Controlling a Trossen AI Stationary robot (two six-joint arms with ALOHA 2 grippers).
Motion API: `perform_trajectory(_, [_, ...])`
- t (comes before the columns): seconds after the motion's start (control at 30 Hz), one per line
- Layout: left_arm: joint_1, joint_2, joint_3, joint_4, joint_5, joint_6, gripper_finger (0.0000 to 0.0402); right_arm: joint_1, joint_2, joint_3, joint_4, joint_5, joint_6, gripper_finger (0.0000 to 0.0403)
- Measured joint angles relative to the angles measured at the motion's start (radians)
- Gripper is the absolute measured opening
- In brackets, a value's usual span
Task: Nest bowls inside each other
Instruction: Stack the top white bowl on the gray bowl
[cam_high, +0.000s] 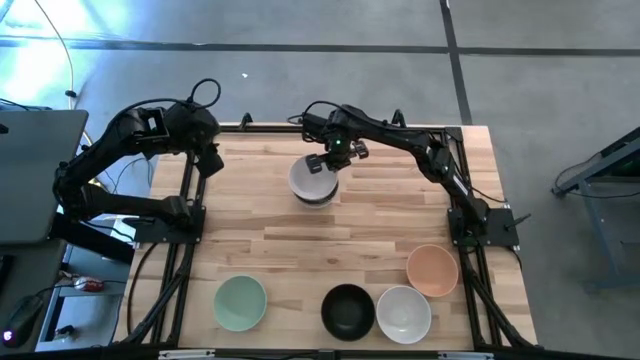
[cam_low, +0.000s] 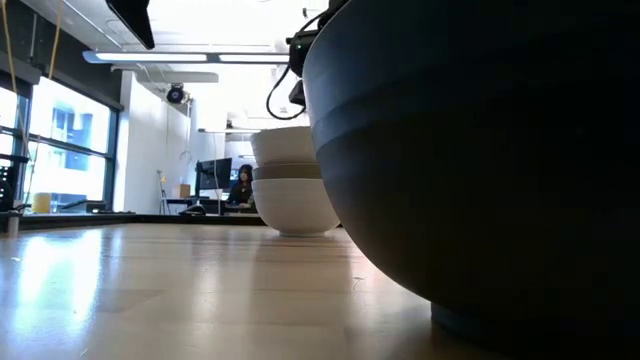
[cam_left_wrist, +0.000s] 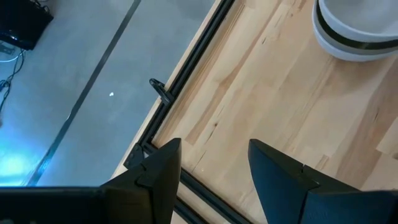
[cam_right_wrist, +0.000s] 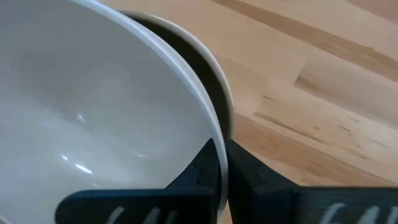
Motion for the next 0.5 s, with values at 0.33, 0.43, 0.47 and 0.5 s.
perform_trajectory(0.33, [0.000, 0.000, 0.000, 0.001, 0.008, 0.000, 0.0177, 0.001, 0.044, 0.000, 0.004, -0.009, -0.031, 0.0000])
perform_trajectory(0.43, [0.000, 0.000, 0.000, 0.001, 0.015, 0.000, 0.0177, 0.001, 0.056, 0.000, 0.010, -0.013, -0.041, 0.0000])
perform_trajectory(0.47, [0.000, 0.000, 0.000, 0.001, 0.015, 0.000, 0.0177, 0.001, 0.059, 0.000, 0.004, -0.013, -0.045, 0.0000])
perform_trajectory(0.5, [0.000, 0.000, 0.000, 0.001, 0.016, 0.000, 0.0177, 0.002, 0.062, 0.000, 0.002, -0.013, -0.049, 0.0000])
